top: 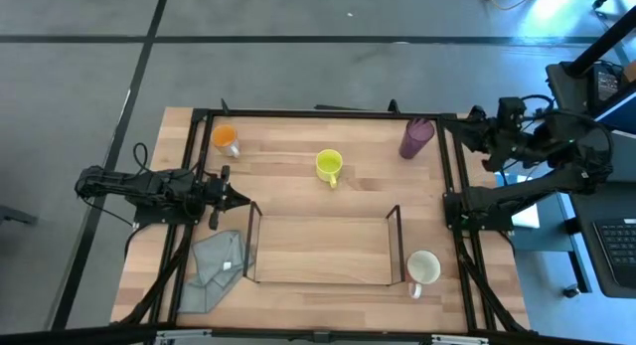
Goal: Stack small to large cups/mugs on shelf
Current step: Put the violet cup on the shelf
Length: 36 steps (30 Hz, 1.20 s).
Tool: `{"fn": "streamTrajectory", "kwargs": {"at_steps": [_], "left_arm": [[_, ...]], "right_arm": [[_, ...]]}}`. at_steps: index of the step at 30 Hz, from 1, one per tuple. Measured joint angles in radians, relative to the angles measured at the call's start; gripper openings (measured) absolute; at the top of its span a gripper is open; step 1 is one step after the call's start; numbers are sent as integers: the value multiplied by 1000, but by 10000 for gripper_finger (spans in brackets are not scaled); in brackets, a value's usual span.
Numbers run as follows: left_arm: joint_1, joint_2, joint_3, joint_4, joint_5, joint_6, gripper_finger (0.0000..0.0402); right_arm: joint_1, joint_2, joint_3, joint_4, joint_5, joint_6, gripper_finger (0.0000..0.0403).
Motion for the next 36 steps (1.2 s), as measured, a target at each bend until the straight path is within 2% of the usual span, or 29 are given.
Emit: {"fn": "streamTrajectory", "kwargs": {"at_steps": [13, 17, 19, 22, 25, 28, 31, 36], "left_arm": [[0, 0, 0, 0, 0, 0, 25], [0, 0, 0, 0, 0, 0, 25], [0, 0, 0, 0, 0, 0, 25], [0, 0, 0, 0, 0, 0, 25], [0, 0, 0, 0, 0, 0, 25], [0, 0, 0, 0, 0, 0, 25], [0, 0, 0, 0, 0, 0, 25], [0, 0, 0, 0, 0, 0, 25]], "right_arm": [[0, 66, -1, 26, -7, -9, 49], [0, 76, 2, -36, 26, 2, 49], [-1, 78, 34, -169, 118, 32, 49], [-32, 99, 130, -469, 282, 127, 49], [-92, 139, 243, -772, 354, 268, 49], [-158, 189, 318, -1015, 353, 397, 49], [-223, 237, 344, -1164, 314, 467, 49], [-328, 307, 334, -1214, 224, 435, 49]]}}
